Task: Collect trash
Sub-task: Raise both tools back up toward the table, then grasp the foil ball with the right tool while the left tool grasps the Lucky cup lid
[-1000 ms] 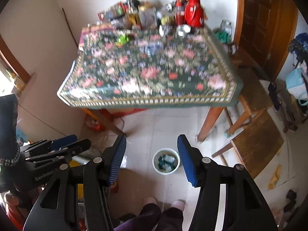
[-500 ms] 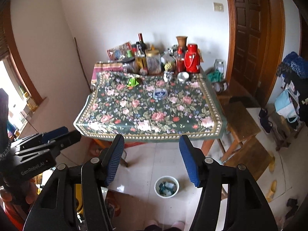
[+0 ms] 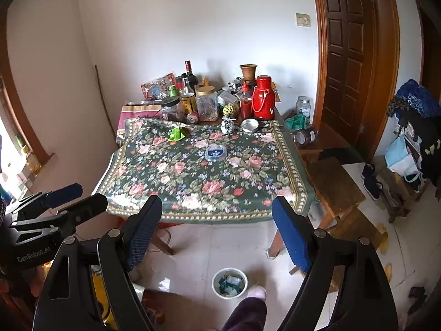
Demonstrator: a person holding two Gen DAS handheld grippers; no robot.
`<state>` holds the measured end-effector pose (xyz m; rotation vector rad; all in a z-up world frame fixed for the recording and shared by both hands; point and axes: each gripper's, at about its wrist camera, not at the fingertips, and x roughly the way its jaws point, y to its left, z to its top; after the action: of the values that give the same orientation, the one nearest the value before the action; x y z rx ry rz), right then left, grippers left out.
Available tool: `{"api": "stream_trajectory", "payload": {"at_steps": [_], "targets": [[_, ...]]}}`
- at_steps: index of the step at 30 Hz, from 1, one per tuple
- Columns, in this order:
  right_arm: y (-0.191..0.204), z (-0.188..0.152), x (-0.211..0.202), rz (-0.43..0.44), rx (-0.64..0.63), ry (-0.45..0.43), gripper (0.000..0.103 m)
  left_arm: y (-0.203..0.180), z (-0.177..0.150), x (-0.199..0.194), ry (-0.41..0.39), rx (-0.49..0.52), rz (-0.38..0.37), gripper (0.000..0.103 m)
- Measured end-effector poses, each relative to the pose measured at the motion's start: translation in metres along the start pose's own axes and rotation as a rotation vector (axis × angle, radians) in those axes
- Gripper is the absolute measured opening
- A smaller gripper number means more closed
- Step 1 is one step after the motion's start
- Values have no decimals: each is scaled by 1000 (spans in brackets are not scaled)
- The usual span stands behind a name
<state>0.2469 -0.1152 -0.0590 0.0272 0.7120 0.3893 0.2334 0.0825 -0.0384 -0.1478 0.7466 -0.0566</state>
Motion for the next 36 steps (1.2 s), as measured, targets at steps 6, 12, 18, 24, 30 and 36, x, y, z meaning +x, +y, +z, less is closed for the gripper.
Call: {"api": "stream_trajectory", "payload": {"at_steps": [6,12,18,24,30,36], "targets": [[-27,38,38,24,-1,-5,79,-6,42,49,-6,-6,35,69],[-62,89,70,38,-19,-15,79,-17,100,103,-1,-60,23,69],[-93,129,104,54,-55,-11,79,-23,137,155,6,-116,60,70],[-113,147,151,73,-49,53,79,-20,149,210,93,-144,88,70],[-120,151,199,68,-20,140,79,0,147,281,226,-141,105,70],[-118,154,243,5,54,197,79,38,144,368,371,-159,47,70]]}}
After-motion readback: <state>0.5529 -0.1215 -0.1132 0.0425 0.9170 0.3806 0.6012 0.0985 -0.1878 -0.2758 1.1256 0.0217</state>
